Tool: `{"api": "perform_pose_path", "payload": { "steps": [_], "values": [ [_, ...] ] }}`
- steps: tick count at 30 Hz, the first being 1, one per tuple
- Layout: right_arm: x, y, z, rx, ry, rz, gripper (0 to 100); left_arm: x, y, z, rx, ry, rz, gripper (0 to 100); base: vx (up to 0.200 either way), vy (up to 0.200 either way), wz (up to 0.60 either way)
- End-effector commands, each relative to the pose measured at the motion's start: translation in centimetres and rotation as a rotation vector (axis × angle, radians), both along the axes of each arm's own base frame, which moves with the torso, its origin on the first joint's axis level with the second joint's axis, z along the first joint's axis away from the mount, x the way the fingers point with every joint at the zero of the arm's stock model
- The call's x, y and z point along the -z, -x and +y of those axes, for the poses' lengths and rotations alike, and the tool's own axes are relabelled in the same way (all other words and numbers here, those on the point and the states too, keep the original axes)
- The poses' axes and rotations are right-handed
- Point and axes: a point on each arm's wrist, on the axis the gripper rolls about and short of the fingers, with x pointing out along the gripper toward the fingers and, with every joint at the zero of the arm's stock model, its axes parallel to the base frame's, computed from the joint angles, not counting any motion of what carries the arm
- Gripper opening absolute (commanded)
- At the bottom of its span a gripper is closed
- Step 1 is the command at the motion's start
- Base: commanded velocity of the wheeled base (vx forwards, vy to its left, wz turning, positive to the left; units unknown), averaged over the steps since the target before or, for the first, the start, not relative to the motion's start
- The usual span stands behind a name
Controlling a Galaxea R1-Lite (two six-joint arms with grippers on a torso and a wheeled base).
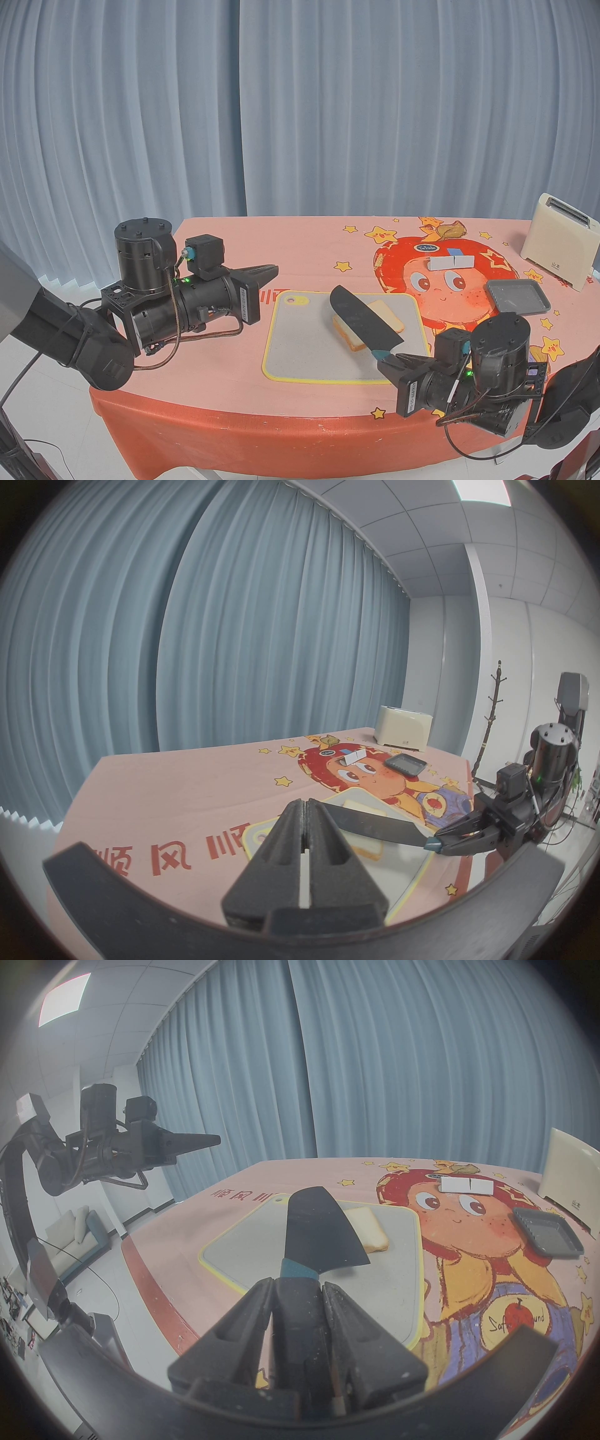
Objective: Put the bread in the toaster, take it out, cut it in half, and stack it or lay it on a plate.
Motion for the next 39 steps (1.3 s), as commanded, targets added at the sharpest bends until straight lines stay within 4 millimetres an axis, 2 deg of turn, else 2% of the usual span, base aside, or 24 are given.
{"api": "perform_pose_path", "payload": {
  "steps": [1, 6, 7, 12, 17, 21, 26, 34, 39],
  "values": [
    [-0.3, 0.0, 0.0, 0.003, -0.011, -0.012, 0, -0.4, 0.6, -1.4, 0.042, 0.102, 0.074, 0, 0.0, 0.0, 0.0],
    [-1.0, -0.1, -0.2, 0.01, -0.038, -0.038, 0, -1.1, 0.2, -2.3, 0.062, 0.266, 0.207, 0, 0.0, 0.0, 0.0],
    [-1.2, -0.2, -0.2, 0.014, -0.043, -0.043, 0, -1.1, 0.2, -2.3, 0.067, 0.274, 0.218, 100, 0.0, 0.0, 0.0],
    [-2.6, -0.2, -1.0, 0.024, -0.067, -0.094, 0, -0.9, 0.3, -2.5, 0.13, 0.318, 0.295, 100, 0.0, 0.0, 0.0],
    [-2.6, -0.2, -1.0, 0.023, -0.058, -0.099, 0, -0.6, 0.3, -2.6, 0.123, 0.356, 0.357, 100, 0.0, 0.0, 0.0],
    [-2.6, -0.2, -1.0, 0.021, -0.056, -0.098, 0, 1.3, 0.0, -3.8, 0.124, 0.345, 0.442, 100, 0.0, 0.0, 0.0],
    [-2.4, -0.1, -0.9, 0.013, -0.052, -0.092, 0, 2.5, -0.4, -5.5, 0.134, 0.375, 0.519, 100, 0.0, 0.0, 0.0],
    [-2.1, 0.1, -0.8, 0.003, -0.043, -0.085, 0, 1.6, -0.4, -6.6, 0.203, 0.538, 0.735, 100, 0.0, 0.0, 0.0],
    [-2.1, 0.2, -0.8, -0.007, -0.029, -0.092, 0, 1.4, -0.9, -7.1, 0.208, 0.593, 0.805, 100, 0.0, 0.0, 0.0]
  ]
}}
